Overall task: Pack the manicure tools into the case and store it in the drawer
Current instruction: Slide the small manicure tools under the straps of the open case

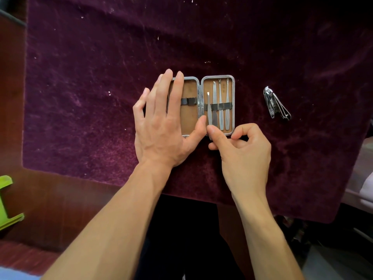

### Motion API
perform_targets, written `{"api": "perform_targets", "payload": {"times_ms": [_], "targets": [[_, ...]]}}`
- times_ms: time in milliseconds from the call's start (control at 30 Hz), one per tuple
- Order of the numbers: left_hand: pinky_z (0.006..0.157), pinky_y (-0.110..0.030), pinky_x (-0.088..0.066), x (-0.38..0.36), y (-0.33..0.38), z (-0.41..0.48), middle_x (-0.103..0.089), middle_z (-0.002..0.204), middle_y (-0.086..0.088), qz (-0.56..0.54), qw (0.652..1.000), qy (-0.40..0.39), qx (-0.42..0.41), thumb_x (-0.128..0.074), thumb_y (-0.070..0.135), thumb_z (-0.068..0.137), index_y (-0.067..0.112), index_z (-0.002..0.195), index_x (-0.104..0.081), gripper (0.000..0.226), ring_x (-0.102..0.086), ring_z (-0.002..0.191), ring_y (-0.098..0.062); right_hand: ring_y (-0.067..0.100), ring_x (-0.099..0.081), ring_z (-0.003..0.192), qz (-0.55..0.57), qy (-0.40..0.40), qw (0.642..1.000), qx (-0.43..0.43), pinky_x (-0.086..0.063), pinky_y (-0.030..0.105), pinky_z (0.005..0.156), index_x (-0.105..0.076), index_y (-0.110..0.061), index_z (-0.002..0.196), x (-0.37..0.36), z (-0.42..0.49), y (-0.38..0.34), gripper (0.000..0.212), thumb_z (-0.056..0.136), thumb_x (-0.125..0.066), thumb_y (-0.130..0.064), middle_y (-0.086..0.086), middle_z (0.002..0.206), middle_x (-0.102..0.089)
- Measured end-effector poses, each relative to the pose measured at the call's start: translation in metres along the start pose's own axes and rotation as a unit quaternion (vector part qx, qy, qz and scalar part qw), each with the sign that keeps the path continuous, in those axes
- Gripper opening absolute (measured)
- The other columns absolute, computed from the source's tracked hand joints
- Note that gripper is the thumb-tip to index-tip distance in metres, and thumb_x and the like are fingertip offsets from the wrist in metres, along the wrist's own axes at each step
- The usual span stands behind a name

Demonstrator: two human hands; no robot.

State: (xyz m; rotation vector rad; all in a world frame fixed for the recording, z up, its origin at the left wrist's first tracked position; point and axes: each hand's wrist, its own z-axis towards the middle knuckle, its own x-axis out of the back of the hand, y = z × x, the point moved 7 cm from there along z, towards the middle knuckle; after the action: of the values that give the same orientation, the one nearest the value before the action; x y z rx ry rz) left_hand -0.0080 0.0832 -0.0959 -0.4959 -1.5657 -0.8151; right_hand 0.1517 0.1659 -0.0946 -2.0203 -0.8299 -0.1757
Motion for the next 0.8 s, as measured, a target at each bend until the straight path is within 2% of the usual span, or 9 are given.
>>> {"api": "perform_targets", "payload": {"times_ms": [200,233,300,367,467,533,633,700,800], "targets": [[0.124,-0.046,-0.025,0.001,0.001,0.0,-0.032,0.167,-0.006,0.003,1.0,-0.005,0.001,-0.046,0.064,0.095,0.014,0.161,-0.03,0.084,-0.034,0.153,-0.022,-0.008,-0.072,0.061,-0.053,0.033,0.997,0.045,-0.053,0.025,0.073,-0.049,-0.032,0.082,0.0,0.005,-0.011,0.042,0.083,-0.085,-0.055,-0.026,0.064,-0.074],[0.124,-0.046,-0.025,0.001,0.001,0.0,-0.032,0.167,-0.006,0.003,1.0,-0.005,0.001,-0.046,0.064,0.095,0.014,0.161,-0.03,0.084,-0.035,0.153,-0.022,-0.008,-0.072,0.061,-0.061,0.037,0.996,0.051,-0.053,0.024,0.076,-0.049,-0.033,0.082,0.001,0.006,-0.012,0.043,0.083,-0.085,-0.056,-0.026,0.065,-0.074],[0.124,-0.046,-0.025,0.001,0.001,0.0,-0.033,0.167,-0.007,0.001,1.0,-0.002,0.001,-0.047,0.063,0.095,0.014,0.161,-0.031,0.083,-0.035,0.153,-0.022,-0.006,-0.071,0.06,-0.073,0.048,0.994,0.065,-0.046,0.014,0.073,-0.047,-0.034,0.081,0.002,0.007,-0.014,0.045,0.081,-0.085,-0.059,-0.021,0.067,-0.075],[0.124,-0.046,-0.026,0.001,0.001,-0.001,-0.033,0.167,-0.007,0.001,1.0,0.0,0.001,-0.047,0.062,0.096,0.014,0.161,-0.031,0.083,-0.036,0.152,-0.023,0.001,-0.072,0.06,-0.089,0.057,0.991,0.077,-0.042,0.01,0.065,-0.047,-0.032,0.08,0.004,0.008,-0.016,0.048,0.079,-0.084,-0.064,-0.007,0.062,-0.074],[0.124,-0.046,-0.026,0.001,0.001,0.0,-0.032,0.167,-0.007,0.0,1.0,0.0,0.0,-0.046,0.063,0.096,0.014,0.161,-0.031,0.083,-0.036,0.152,-0.023,0.016,-0.07,0.055,-0.086,0.051,0.989,0.11,-0.048,0.019,0.057,-0.05,-0.028,0.08,0.008,0.011,-0.021,0.051,0.078,-0.082,-0.067,0.002,0.058,-0.069],[0.124,-0.046,-0.025,0.001,0.001,0.0,-0.033,0.167,-0.007,0.002,1.0,0.002,-0.001,-0.045,0.063,0.096,0.014,0.161,-0.031,0.083,-0.036,0.152,-0.023,0.015,-0.064,0.048,-0.07,0.027,0.985,0.156,-0.049,0.021,0.053,-0.053,-0.028,0.08,0.014,0.014,-0.029,0.043,0.084,-0.082,-0.059,0.0,0.06,-0.068],[0.124,-0.046,-0.025,0.001,0.001,0.0,-0.033,0.167,-0.008,0.002,1.0,0.004,-0.002,-0.045,0.063,0.096,0.014,0.161,-0.031,0.083,-0.037,0.152,-0.023,0.006,-0.055,0.048,-0.126,-0.053,0.961,0.241,-0.043,0.011,0.05,-0.069,-0.034,0.103,0.018,0.019,-0.045,0.019,0.091,-0.082,-0.041,-0.007,0.072,-0.066],[0.124,-0.045,-0.025,0.001,0.0,0.0,-0.032,0.167,-0.008,0.003,1.0,0.004,-0.002,-0.045,0.063,0.096,0.014,0.161,-0.031,0.083,-0.037,0.152,-0.023,0.004,-0.052,0.054,-0.186,-0.119,0.938,0.269,-0.045,0.013,0.057,-0.071,-0.04,0.125,0.013,0.023,-0.05,0.035,0.092,-0.082,-0.036,-0.004,0.07,-0.059],[0.124,-0.045,-0.025,0.001,0.0,0.0,-0.032,0.167,-0.008,0.007,1.0,0.005,-0.001,-0.044,0.063,0.096,0.014,0.161,-0.032,0.083,-0.037,0.152,-0.023,0.001,-0.045,0.055,-0.247,-0.157,0.912,0.286,-0.049,0.028,0.061,-0.067,-0.043,0.139,0.008,0.032,-0.056,0.051,0.092,-0.082,-0.035,-0.009,0.068,-0.05]]}}
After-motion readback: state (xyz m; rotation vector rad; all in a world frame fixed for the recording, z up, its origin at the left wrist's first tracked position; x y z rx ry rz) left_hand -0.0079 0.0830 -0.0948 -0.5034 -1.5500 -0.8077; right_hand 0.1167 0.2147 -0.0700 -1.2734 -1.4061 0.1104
